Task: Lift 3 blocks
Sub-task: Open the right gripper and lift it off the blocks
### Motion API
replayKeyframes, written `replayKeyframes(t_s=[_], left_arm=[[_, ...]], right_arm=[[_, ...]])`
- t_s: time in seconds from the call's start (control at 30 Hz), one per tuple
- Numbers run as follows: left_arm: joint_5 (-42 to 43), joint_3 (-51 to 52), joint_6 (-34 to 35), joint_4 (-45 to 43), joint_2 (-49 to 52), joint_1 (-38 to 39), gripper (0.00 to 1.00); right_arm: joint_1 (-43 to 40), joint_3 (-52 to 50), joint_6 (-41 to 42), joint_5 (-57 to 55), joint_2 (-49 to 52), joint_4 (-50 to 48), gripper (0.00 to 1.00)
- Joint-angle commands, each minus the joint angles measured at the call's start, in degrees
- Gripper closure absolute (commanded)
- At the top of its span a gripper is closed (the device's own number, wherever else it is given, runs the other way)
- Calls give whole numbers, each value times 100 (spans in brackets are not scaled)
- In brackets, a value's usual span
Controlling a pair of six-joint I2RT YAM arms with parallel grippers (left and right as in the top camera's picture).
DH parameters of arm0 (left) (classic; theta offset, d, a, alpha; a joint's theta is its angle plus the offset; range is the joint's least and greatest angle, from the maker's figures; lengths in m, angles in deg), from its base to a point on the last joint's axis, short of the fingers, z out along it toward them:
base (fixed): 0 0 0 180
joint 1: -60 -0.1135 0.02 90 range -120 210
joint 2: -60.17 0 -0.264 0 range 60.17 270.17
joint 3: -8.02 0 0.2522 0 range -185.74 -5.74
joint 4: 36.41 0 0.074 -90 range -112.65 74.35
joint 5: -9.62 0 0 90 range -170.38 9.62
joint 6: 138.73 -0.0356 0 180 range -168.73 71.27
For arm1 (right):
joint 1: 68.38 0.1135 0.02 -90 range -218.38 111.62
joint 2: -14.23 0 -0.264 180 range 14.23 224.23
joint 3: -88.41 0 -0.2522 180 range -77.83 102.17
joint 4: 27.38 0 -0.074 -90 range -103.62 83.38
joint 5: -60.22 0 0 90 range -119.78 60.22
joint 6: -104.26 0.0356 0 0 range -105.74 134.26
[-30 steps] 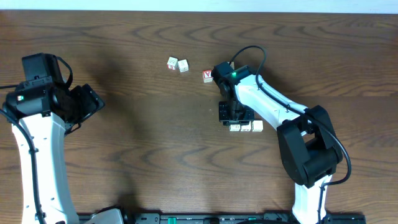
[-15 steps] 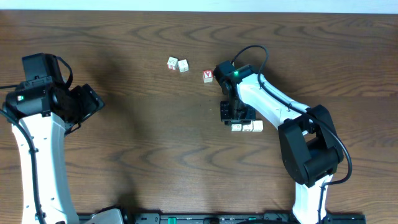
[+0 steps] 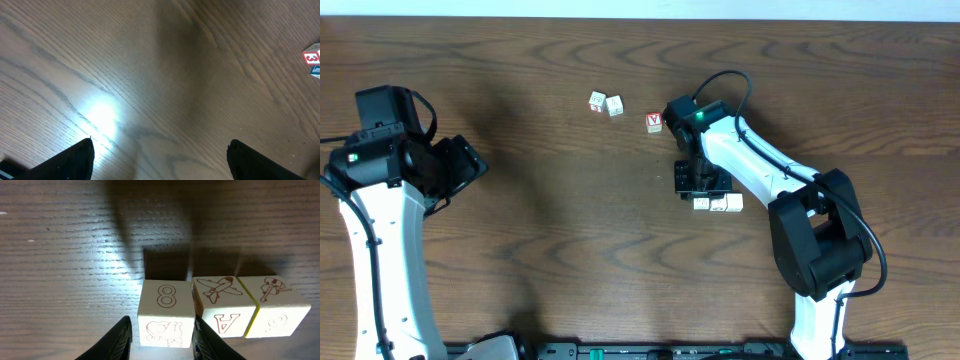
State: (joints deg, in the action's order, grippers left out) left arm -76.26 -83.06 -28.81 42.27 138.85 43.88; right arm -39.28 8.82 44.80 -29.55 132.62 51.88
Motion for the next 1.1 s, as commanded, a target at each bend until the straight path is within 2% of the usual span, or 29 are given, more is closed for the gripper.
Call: replayKeyframes(t_s=[0.0,0.43,1.07], left_arm=[[-31,-59,50,20,9,-26,15],[-31,-59,50,20,9,-26,15],[-31,-59,50,20,9,-26,15]], right_arm=[[-28,133,-63,-31,33,15,64],[-17,133,-85,28,33,9,58],[-13,131,-105,284,33,-44,58]])
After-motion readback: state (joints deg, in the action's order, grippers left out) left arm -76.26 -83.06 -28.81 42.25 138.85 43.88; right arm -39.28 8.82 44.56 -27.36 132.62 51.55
